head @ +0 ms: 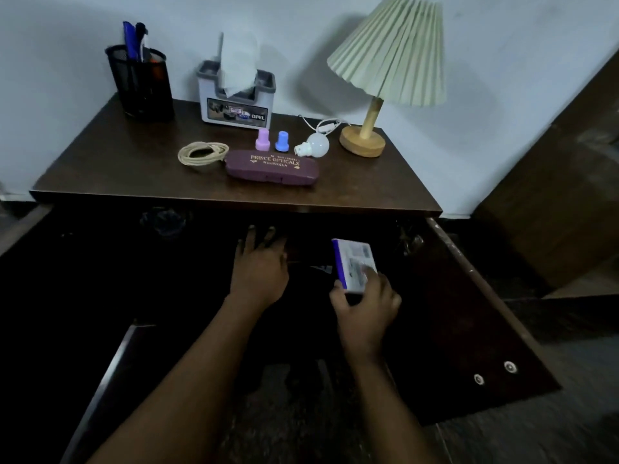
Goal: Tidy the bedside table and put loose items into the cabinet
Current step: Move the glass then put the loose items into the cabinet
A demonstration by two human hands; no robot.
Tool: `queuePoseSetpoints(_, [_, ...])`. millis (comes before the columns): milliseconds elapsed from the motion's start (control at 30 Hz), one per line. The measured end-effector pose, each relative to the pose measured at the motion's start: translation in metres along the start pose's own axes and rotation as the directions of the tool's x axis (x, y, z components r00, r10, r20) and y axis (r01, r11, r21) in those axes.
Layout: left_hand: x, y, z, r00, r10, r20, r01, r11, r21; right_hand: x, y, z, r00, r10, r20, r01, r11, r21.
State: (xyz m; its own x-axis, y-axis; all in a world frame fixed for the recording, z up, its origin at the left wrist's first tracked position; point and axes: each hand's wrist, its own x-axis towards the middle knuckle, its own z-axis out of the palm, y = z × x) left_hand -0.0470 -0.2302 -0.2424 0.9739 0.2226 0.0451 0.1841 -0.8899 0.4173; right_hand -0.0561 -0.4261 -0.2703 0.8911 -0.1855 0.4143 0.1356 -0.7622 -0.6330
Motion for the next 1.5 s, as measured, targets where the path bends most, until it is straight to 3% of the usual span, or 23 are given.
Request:
queuePoseSetpoints(67, [0.004, -0.008, 0.014, 0.981, -0.005, 0.192, 0.001, 1.000, 0.020, 0.028, 0.001, 0.013, 0.997, -0.023, 0.076, 0.028, 0.997, -0.068])
queuePoseSetpoints(167, [-0.001, -0.011, 0.033, 0.988, -0.020, 0.155, -0.011, 0.980, 0.199, 0.075, 0.001, 0.035, 0.984, -0.055, 0.171, 0.095, 0.968, -0.233])
queuePoseSetpoints(333, [0.007, -0.015, 0.031, 0.986, -0.028, 0.162, 0.016, 0.997, 0.074, 0.116, 0.018, 0.068, 0.971, -0.070, 0.230, 0.171, 0.875, -0.453])
queuePoseSetpoints(533, [0.007, -0.013, 0.030, 0.989, -0.032, 0.143, 0.023, 0.998, 0.066, 0.114, 0.027, 0.073, 0.956, -0.064, 0.285, 0.191, 0.876, -0.444])
queuePoseSetpoints(633, [0.001, -0.007, 0.015, 0.981, -0.092, 0.170, 0.106, 0.991, -0.075, 0.096, 0.002, 0.051, 0.975, -0.179, 0.131, 0.210, 0.934, -0.290])
queuePoseSetpoints(667, [-0.002, -0.003, 0.008, 0.987, -0.099, 0.124, 0.116, 0.983, -0.144, 0.087, -0.006, 0.043, 0.966, -0.256, 0.026, 0.256, 0.944, -0.210])
queuePoseSetpoints(733, [-0.012, 0.004, -0.009, 0.988, -0.096, -0.122, 0.067, 0.972, -0.223, 0.069, -0.025, 0.028, 0.905, -0.398, -0.148, 0.395, 0.917, -0.052])
queuePoseSetpoints(767, [-0.018, 0.008, -0.021, 0.955, -0.083, -0.284, 0.021, 0.977, -0.214, 0.063, -0.036, 0.021, 0.872, -0.452, -0.189, 0.464, 0.886, 0.019])
queuePoseSetpoints(833, [-0.022, 0.010, -0.045, 0.817, -0.055, -0.574, -0.075, 0.977, -0.200, 0.063, -0.063, 0.008, 0.833, -0.513, -0.207, 0.542, 0.832, 0.122])
queuePoseSetpoints(900, [-0.021, 0.007, -0.073, 0.676, -0.050, -0.735, -0.156, 0.965, -0.210, 0.077, -0.094, -0.003, 0.834, -0.531, -0.150, 0.550, 0.820, 0.160])
queuePoseSetpoints(967, [-0.016, 0.004, -0.095, 0.617, -0.107, -0.780, -0.209, 0.933, -0.293, 0.098, -0.125, -0.012, 0.846, -0.533, -0.011, 0.525, 0.829, 0.194])
queuePoseSetpoints(1033, [-0.013, 0.004, -0.106, 0.621, -0.213, -0.754, -0.195, 0.890, -0.411, 0.120, -0.149, -0.018, 0.837, -0.501, 0.219, 0.456, 0.861, 0.224])
queuePoseSetpoints(1100, [-0.012, 0.005, -0.109, 0.634, -0.308, -0.709, -0.131, 0.861, -0.492, 0.134, -0.160, -0.020, 0.785, -0.444, 0.432, 0.377, 0.896, 0.236])
queuePoseSetpoints(1200, [-0.006, 0.006, -0.116, 0.702, -0.394, -0.594, -0.047, 0.806, -0.590, 0.143, -0.158, -0.021, 0.712, -0.412, 0.568, 0.362, 0.909, 0.205])
queuePoseSetpoints(1267, [-0.002, 0.005, -0.120, 0.789, -0.400, -0.467, -0.056, 0.710, -0.702, 0.139, -0.154, -0.024, 0.730, -0.436, 0.526, 0.413, 0.895, 0.168])
queuePoseSetpoints(1333, [-0.001, 0.006, -0.121, 0.847, -0.402, -0.348, -0.066, 0.569, -0.819, 0.125, -0.148, -0.026, 0.795, -0.432, 0.425, 0.383, 0.902, 0.200])
queuePoseSetpoints(1433, [-0.004, 0.012, -0.115, 0.818, -0.450, -0.357, -0.122, 0.472, -0.873, 0.076, -0.128, -0.029, 0.926, -0.358, 0.120, 0.315, 0.908, 0.276])
queuePoseSetpoints(1500, [-0.010, 0.017, -0.106, 0.800, -0.474, -0.368, -0.163, 0.418, -0.894, 0.030, -0.106, -0.029, 0.952, -0.288, -0.101, 0.306, 0.895, 0.325])
